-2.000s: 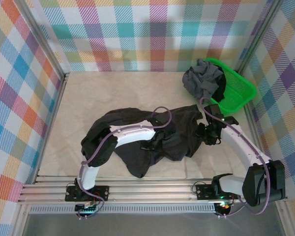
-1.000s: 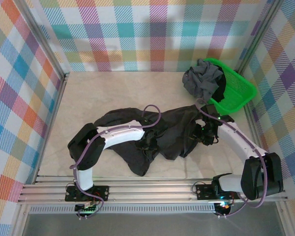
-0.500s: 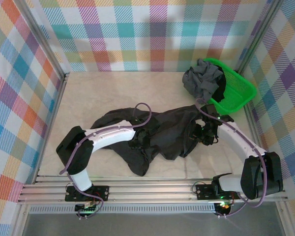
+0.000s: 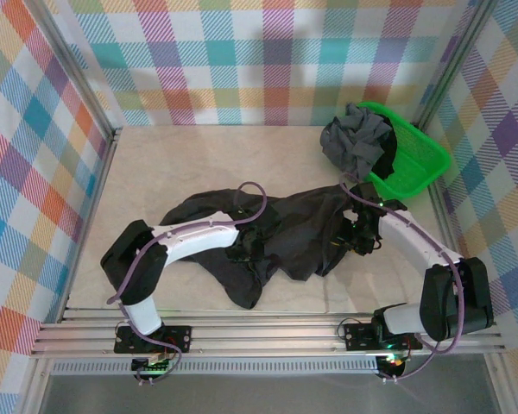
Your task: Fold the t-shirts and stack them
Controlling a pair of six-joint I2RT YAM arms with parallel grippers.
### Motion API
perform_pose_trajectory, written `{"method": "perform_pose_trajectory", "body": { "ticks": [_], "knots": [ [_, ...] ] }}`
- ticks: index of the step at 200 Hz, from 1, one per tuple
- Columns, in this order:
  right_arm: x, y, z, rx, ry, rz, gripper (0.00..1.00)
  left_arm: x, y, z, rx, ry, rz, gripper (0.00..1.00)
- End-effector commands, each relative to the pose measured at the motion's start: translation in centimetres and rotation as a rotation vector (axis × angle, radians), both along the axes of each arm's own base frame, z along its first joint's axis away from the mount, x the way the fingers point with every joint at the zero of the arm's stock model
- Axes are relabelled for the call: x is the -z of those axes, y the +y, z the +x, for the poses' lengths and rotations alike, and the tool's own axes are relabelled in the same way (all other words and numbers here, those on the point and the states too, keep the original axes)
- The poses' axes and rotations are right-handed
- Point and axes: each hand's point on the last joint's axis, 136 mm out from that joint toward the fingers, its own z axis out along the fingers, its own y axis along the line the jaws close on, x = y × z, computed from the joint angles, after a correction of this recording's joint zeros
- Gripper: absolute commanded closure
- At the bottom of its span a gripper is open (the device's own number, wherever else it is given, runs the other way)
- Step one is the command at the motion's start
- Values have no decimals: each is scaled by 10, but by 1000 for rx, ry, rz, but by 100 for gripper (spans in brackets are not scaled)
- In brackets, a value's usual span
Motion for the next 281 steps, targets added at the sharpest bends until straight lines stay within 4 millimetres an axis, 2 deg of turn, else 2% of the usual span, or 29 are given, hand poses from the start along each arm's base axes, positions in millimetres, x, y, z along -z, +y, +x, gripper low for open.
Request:
{"method": "perform_pose_trajectory", "body": {
  "ticks": [1, 47, 64, 84, 107, 151, 166, 185, 193, 201, 213, 218, 247, 260, 281],
  "knots": [
    [-2, 3, 0, -19, -3, 7, 50, 4, -1, 1, -6, 28, 7, 61],
    [-4, 3, 3, -20, -10, 3, 50, 10, 0, -3, -16, 43, -6, 66],
    [-3, 3, 4, -25, -8, 2, 50, 6, 0, 1, -24, 20, -6, 78],
    [-2, 5, 6, -38, -8, 3, 50, -8, 3, 7, -40, -22, -1, 100],
    [-1, 11, 9, -86, -11, -10, 50, -25, 10, 11, -60, -60, -2, 100],
    [15, 40, 15, -170, 14, -24, 50, -36, 34, 9, -102, -69, 4, 100],
    [26, 47, 13, -191, 52, -44, 52, -41, 46, 11, -131, -79, 4, 100],
    [37, 44, 12, -193, 85, -84, 58, -51, 66, 16, -181, -102, 6, 100],
    [37, 42, 15, -199, 77, -100, 67, -56, 75, 19, -208, -115, 3, 100],
    [34, 41, 19, -208, 62, -115, 81, -60, 85, 21, -233, -125, -1, 100],
    [20, 39, 31, -220, 14, -141, 97, -67, 102, 26, -276, -142, -1, 100],
    [13, 39, 35, -223, -6, -148, 100, -69, 109, 27, -298, -149, -3, 100],
    [-30, 26, 60, -203, -126, -228, 100, -84, 153, 35, -408, -189, 5, 100],
    [-36, 17, 68, -186, -137, -238, 100, -87, 169, 36, -452, -198, 2, 100],
    [-35, -4, 82, -129, -132, -234, 100, -91, 190, 39, -517, -208, -5, 100]
  ]
}}
